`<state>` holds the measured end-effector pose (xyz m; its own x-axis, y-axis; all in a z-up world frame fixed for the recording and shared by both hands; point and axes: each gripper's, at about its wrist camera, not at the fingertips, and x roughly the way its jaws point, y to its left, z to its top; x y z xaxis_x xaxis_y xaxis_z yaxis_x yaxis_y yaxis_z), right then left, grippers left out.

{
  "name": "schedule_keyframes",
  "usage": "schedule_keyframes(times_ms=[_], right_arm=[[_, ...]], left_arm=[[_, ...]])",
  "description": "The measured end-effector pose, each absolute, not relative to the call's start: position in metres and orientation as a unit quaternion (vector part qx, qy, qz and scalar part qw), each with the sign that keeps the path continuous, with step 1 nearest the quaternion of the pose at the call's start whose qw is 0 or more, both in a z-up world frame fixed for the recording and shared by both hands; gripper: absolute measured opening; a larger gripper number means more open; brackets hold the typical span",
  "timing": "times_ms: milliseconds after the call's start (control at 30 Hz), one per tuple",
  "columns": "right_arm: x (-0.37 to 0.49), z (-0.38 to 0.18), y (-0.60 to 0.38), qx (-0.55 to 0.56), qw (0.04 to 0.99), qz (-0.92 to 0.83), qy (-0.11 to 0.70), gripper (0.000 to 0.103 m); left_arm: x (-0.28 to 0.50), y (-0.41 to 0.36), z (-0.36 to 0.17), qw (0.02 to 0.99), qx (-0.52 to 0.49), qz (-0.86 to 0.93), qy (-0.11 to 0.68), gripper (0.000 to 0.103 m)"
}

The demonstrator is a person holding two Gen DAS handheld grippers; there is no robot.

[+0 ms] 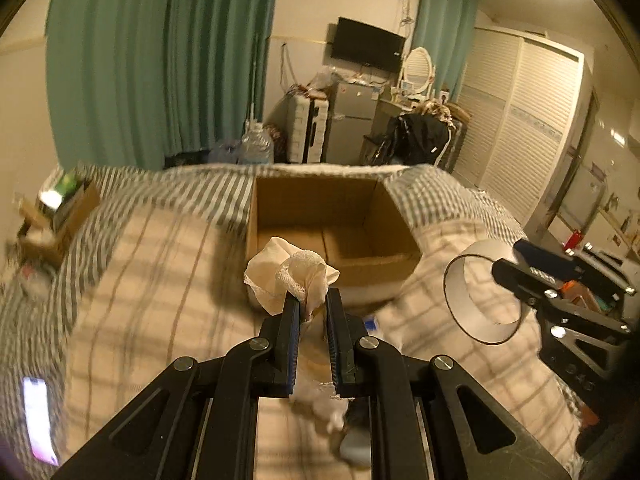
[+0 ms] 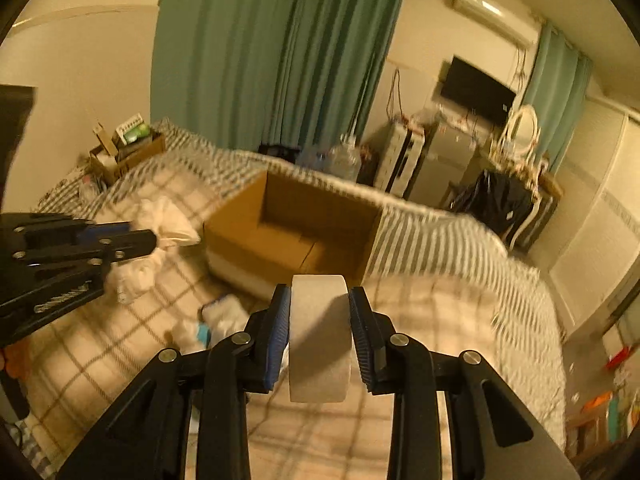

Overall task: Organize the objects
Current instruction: 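Carry the cloth and tape roll into the box and open both grippers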

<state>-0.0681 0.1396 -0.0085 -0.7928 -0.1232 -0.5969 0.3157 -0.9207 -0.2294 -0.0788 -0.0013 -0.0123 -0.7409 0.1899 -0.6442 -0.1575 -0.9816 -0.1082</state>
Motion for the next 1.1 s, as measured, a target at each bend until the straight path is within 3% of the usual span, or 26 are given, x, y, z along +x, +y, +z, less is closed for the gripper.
schedule_keyframes(times_ms=[300, 467, 833, 1100], right_arm=[[-0.125, 0.068, 0.143, 0.253, 0.138, -0.947, 0.139, 0.029], [-0.192, 0.084, 0.135, 0.264, 0.153, -0.945, 0.113, 0.029], [-0.3, -0.025, 0.125, 0.355, 0.173, -0.914, 0.09, 0.029], [-0.324, -0.075, 0.136, 0.375, 0.176, -0.908, 0.064, 0.029]], left_arm=[[-0.149, 0.016, 0.033, 0.113, -0.347, 0.931, -0.015, 0.013], [-0.2, 0.023, 0.039, 0.096, -0.346, 0.933, 0.009, 0.013], [-0.286, 0.026, -0.063, 0.101, -0.419, 0.902, 0.024, 0.013], [-0.305, 0.028, -0.096, 0.1, -0.429, 0.897, 0.021, 0.015]])
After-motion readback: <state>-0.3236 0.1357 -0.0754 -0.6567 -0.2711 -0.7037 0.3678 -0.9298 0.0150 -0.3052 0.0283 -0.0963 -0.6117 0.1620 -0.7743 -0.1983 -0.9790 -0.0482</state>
